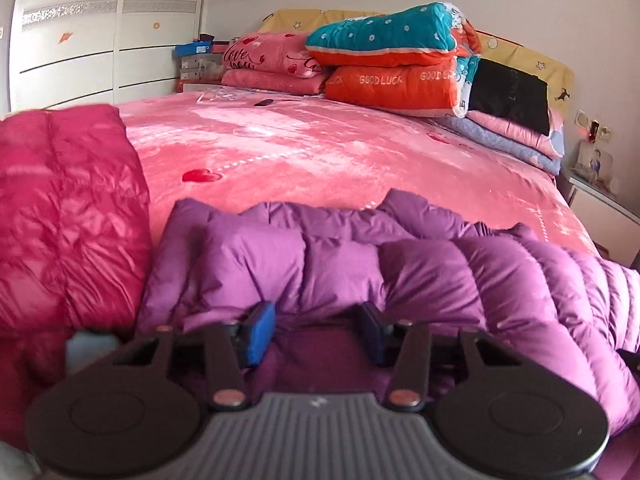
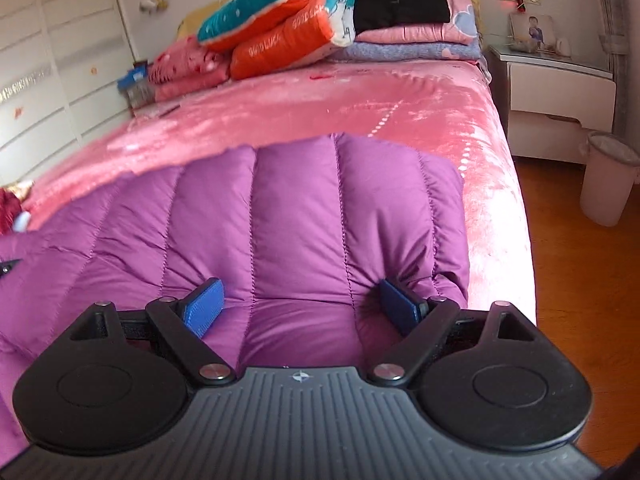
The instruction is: Fold large clothes
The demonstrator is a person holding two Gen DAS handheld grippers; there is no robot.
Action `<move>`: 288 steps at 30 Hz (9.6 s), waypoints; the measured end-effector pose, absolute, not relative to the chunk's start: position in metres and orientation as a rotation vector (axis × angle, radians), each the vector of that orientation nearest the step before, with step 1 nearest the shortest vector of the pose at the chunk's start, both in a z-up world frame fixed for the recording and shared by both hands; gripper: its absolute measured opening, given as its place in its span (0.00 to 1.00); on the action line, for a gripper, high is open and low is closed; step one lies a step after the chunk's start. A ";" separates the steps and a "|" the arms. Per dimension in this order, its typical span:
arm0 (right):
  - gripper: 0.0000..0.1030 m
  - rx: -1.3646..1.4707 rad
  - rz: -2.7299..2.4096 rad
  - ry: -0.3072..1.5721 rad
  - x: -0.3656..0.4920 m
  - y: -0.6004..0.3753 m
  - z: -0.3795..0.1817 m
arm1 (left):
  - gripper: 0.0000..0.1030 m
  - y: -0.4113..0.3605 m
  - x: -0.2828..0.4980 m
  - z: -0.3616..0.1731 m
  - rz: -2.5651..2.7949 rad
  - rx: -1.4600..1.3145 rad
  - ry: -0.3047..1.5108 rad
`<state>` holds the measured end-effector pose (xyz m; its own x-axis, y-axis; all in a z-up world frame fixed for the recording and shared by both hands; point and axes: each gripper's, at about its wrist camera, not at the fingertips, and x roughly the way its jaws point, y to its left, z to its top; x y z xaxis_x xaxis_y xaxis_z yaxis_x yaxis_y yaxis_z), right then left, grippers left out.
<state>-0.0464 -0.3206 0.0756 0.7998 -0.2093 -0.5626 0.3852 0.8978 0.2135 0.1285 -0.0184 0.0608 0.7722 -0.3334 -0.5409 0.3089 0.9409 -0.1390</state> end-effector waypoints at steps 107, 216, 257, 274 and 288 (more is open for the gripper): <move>1.00 0.810 -0.053 0.847 -0.330 -0.320 0.030 | 0.89 0.183 -0.094 0.064 -0.655 -0.076 1.061; 1.00 1.021 -0.051 0.627 -0.420 -0.204 0.104 | 0.79 0.207 -0.154 0.051 -0.610 -0.421 1.246; 1.00 -0.201 -0.022 0.760 -0.390 -0.048 0.120 | 0.16 0.152 -0.049 0.128 -0.630 -0.806 1.026; 0.25 -0.534 -0.159 0.539 -0.392 -0.049 0.136 | 0.65 0.174 -0.063 0.102 -0.645 -0.740 1.100; 0.19 -0.763 -0.216 0.324 -0.355 -0.065 0.186 | 0.26 0.179 -0.047 0.139 -0.638 -0.788 0.993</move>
